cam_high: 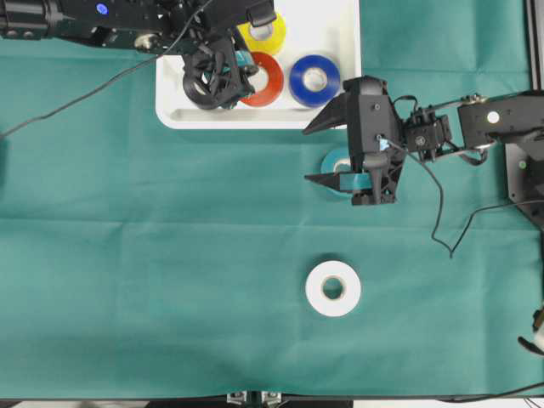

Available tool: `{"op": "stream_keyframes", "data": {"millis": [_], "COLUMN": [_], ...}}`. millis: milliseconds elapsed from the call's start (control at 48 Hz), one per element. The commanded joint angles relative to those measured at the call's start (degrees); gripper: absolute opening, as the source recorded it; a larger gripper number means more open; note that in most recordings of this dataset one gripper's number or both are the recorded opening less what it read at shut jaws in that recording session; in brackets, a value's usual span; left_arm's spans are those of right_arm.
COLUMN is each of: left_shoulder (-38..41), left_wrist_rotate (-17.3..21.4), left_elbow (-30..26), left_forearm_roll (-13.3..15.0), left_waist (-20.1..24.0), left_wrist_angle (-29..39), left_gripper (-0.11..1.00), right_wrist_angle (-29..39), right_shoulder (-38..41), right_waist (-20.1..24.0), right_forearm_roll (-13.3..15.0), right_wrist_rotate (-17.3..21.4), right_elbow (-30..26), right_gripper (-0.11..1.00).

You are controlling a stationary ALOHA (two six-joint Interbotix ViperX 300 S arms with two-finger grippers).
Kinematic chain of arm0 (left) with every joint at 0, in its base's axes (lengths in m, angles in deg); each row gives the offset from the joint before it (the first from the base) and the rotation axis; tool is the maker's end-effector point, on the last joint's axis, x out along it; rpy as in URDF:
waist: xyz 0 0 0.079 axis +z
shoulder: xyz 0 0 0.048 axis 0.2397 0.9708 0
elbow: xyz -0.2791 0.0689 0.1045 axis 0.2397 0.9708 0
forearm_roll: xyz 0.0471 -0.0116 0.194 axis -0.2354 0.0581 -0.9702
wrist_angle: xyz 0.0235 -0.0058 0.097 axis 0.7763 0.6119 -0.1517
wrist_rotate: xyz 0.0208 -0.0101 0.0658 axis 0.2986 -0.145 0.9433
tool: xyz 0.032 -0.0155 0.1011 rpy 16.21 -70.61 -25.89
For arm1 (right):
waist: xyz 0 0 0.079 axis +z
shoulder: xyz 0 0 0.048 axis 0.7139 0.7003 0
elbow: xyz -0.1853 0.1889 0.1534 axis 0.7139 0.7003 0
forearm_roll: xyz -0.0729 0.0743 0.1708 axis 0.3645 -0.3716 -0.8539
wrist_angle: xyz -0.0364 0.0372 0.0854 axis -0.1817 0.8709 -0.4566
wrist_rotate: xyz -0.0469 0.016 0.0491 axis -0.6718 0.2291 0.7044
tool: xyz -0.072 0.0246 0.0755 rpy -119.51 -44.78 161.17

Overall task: Put the tape alternately from left to right into the white case.
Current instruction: 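Release the red-orange roll in the tray and retract the left gripper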

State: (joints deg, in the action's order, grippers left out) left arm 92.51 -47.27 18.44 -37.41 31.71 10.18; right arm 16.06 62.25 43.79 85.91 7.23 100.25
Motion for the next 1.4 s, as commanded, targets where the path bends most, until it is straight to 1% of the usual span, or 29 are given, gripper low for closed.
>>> {"op": "stream_keyframes", "data": {"millis": [0,188,229,271,313,375,521,584,626,667,876,1001,1168,1376], "left_shoulder": [-1.05,-1.23,-1.32,-1.41,-1.49,-1.67,-3.16,-4.04,-4.57,-5.1,-6.5,-6.94,-9.49,-14.33], "left_wrist_rotate": [0.7,0.79,0.88,0.88,0.97,0.97,1.05,1.05,1.05,1.05,1.05,1.05,0.97,0.7], "left_elbow": [-1.67,-1.76,-1.76,-1.76,-1.76,-1.49,-0.79,-0.26,0.0,0.35,1.93,3.34,5.89,10.11], "left_forearm_roll": [-0.09,-0.09,-0.09,-0.09,-0.09,-0.09,-0.09,-0.09,-0.09,-0.09,-0.09,-0.09,-0.09,0.0], "left_waist": [0.18,0.35,0.44,0.44,0.44,0.44,0.44,0.44,0.35,0.35,-0.35,-1.67,-5.36,-11.51], "left_wrist_angle": [-0.44,-0.53,-0.44,-0.44,-0.44,-0.35,-0.18,-0.18,-0.18,-0.18,-0.18,-0.09,0.0,-0.18], "left_gripper": [-0.02,-0.02,-0.01,0.05,0.12,0.26,0.7,0.87,0.94,0.96,0.95,0.95,0.94,0.94], "right_wrist_angle": [-0.53,-0.53,-0.44,-0.53,-0.53,-0.44,-0.53,-0.53,-0.53,-0.53,-0.53,-0.53,-0.53,-0.44], "right_shoulder": [-0.44,-0.53,-0.53,-0.53,-0.53,-0.53,-0.44,-0.53,-0.53,-0.53,-0.53,-0.53,-0.53,-0.53], "right_waist": [0.09,0.18,0.09,0.18,0.09,0.09,0.09,0.09,0.09,0.18,0.09,0.09,0.09,0.09], "right_forearm_roll": [0.0,0.0,0.0,0.0,0.0,0.0,0.0,0.0,0.0,0.0,0.0,0.0,0.0,0.0], "right_wrist_rotate": [0.09,0.09,0.09,0.09,0.09,0.09,0.09,0.09,0.09,0.09,0.09,0.09,0.09,0.09], "right_elbow": [-0.7,-0.62,-0.62,-0.53,-0.53,-0.62,-0.53,-0.62,-0.62,-0.62,-0.53,-0.62,-0.44,-0.44], "right_gripper": [0.85,0.85,0.85,0.85,0.85,0.85,0.85,0.85,0.85,0.85,0.85,0.85,0.85,0.85]}}
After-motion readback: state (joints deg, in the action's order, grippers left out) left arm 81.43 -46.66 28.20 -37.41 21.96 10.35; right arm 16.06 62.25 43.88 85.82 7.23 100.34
